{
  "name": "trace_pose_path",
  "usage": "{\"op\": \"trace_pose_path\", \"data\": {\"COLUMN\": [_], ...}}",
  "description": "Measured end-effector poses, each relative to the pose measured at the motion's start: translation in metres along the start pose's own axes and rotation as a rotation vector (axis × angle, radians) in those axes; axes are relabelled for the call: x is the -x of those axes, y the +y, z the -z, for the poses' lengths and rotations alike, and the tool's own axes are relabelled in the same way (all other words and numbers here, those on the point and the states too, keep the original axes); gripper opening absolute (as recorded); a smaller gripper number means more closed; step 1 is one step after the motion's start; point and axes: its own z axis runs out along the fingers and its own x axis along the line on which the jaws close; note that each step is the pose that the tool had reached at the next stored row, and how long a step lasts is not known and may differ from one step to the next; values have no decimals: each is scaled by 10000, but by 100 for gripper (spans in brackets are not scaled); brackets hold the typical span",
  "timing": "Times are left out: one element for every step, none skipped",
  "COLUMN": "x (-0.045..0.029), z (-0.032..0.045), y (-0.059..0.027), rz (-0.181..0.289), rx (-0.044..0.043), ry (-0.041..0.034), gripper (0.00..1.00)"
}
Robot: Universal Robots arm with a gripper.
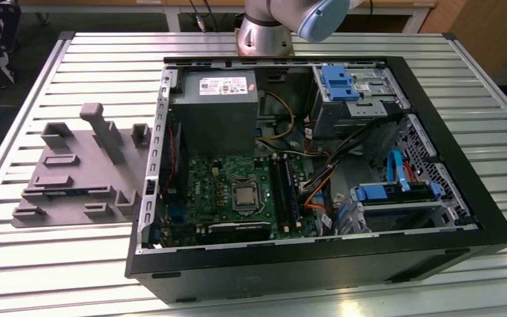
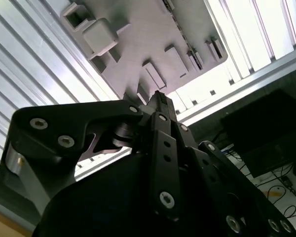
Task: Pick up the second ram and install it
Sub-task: 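Pick up the second ram and move it above second insertion slot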
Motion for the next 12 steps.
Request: {"op": "trace_pose_path", "data": {"x": [-1,-2,-4,-6,-7,-9,-11,-12,-14,-15,-18,-19], "z": [-1,-1,-2,-2,-2,-3,-4,-4,-5,-5,-6,-7], "y": [0,1,1,2,2,3,3,3,4,4,4,5], "rz": [71,142,210,285,354,422,487,552,620,685,758,828], "rx": [2,4,6,8,10,12,14,15,17,20,21,23], "ry": [0,1,1,1,2,3,2,3,4,3,4,4], "gripper": [11,11,11,11,11,11,11,11,11,11,11,11]}}
